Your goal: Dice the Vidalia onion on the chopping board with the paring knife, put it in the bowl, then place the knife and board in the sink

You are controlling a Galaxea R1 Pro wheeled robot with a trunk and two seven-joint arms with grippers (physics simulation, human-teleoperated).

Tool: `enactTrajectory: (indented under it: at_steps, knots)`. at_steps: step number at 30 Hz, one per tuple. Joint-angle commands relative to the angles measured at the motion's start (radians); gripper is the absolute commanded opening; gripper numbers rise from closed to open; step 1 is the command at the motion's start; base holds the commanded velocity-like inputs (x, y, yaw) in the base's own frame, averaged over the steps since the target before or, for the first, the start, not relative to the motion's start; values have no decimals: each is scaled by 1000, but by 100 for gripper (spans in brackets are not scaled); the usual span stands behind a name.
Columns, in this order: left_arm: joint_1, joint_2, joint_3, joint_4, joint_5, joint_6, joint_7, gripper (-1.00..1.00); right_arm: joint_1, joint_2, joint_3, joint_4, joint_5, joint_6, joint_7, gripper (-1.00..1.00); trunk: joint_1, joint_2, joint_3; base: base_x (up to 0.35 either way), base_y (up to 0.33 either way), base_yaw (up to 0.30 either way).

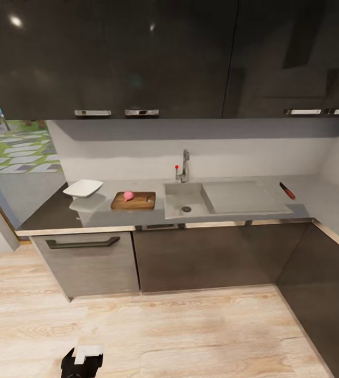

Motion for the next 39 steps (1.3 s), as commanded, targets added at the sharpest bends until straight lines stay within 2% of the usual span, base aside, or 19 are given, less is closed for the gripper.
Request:
enactTrajectory:
  at_steps: [1, 15, 28, 30, 34, 39]
  knots:
    - [-2, -1, -9, 4, 10, -6, 0, 100, -1, 0, -5, 1, 9, -3, -2, 100, 1, -2, 0, 0, 0, -77]
    - [-2, -1, -9, 4, 10, -6, 0, 100, -1, 0, -5, 1, 9, -3, -2, 100, 1, -2, 21, 0, 0, -62]
    - [-2, 2, -8, 3, 10, -1, 4, 100, -1, -2, -5, 1, 10, -1, -2, 100, 1, -2, 23, 0, 0, -2]
    - [-2, 8, -8, 3, 9, 39, 4, 100, -1, -3, -6, 1, 10, 0, -2, 100, 1, -2, 23, 0, 0, 0]
    - [-1, 13, -9, 2, 8, 177, -1, 100, -1, -4, -6, 1, 10, 0, -2, 100, 1, -2, 23, 0, 0, 0]
    - [-2, 13, -9, 2, 7, 194, -2, 100, -1, -2, -5, 1, 10, -2, -2, 100, 1, -2, 23, 0, 0, 0]
